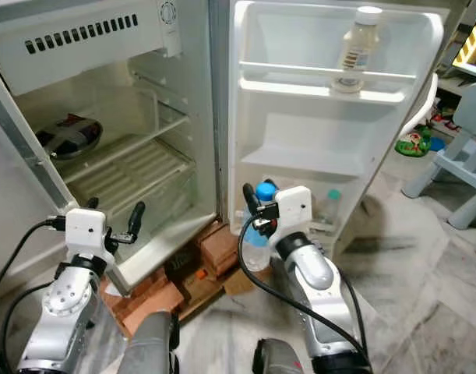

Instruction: Restocking fridge

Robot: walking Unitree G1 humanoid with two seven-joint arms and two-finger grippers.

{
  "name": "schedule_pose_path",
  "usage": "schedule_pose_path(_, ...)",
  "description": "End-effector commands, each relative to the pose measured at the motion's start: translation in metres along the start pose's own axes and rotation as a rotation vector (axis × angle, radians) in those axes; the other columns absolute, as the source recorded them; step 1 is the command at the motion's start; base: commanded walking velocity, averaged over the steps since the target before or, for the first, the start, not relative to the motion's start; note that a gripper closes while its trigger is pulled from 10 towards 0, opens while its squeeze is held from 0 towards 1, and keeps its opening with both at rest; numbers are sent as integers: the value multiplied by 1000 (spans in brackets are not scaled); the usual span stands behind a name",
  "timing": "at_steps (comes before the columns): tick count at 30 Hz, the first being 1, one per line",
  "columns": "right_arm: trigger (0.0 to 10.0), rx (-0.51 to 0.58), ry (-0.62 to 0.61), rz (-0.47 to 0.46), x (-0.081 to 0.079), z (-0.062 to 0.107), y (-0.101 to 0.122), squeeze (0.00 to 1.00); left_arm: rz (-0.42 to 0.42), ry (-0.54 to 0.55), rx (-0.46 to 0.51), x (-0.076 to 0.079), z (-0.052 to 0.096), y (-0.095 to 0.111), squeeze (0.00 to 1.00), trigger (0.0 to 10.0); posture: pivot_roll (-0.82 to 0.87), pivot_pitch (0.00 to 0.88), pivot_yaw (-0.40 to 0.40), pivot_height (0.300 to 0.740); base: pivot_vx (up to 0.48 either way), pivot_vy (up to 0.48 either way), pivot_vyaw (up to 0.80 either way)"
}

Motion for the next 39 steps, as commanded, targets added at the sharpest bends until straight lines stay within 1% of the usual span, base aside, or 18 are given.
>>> schedule_pose_path(1, 10000, 47, 17, 12, -4, -4, 13, 0, -1, -2, 28, -2, -3, 7, 0, 10000, 68, 0, -16, 661, 349, 0, 0)
schedule_pose_path(26, 10000, 48, 40, 23, -8, -5, 14, 0, -1, -6, 24, 0, -3, 7, 0, 10000, 67, 0, -17, 661, 354, 0, 0)
schedule_pose_path(34, 10000, 47, 46, 23, -8, -5, 14, 0, 2, -2, 21, -1, -4, 6, 0, 10000, 69, 0, -17, 661, 0, 0, 0)
schedule_pose_path(39, 10000, 56, 83, 45, -14, -6, 15, 0, -4, -1, 26, -1, -4, 7, 0, 10000, 70, 0, -20, 661, 312, 0, 0)
Point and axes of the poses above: a point about 5 cm out from each wrist's last joint towards the gripper, its own z axis pointing back from the gripper into the wrist, its own y axis along the axis of the wrist's last joint, x = y × z, the point moved 6 cm from there along -z, pointing out of the wrist towards the gripper, and after that the axes turned 10 degrees about -z, right-handed, at the moved point
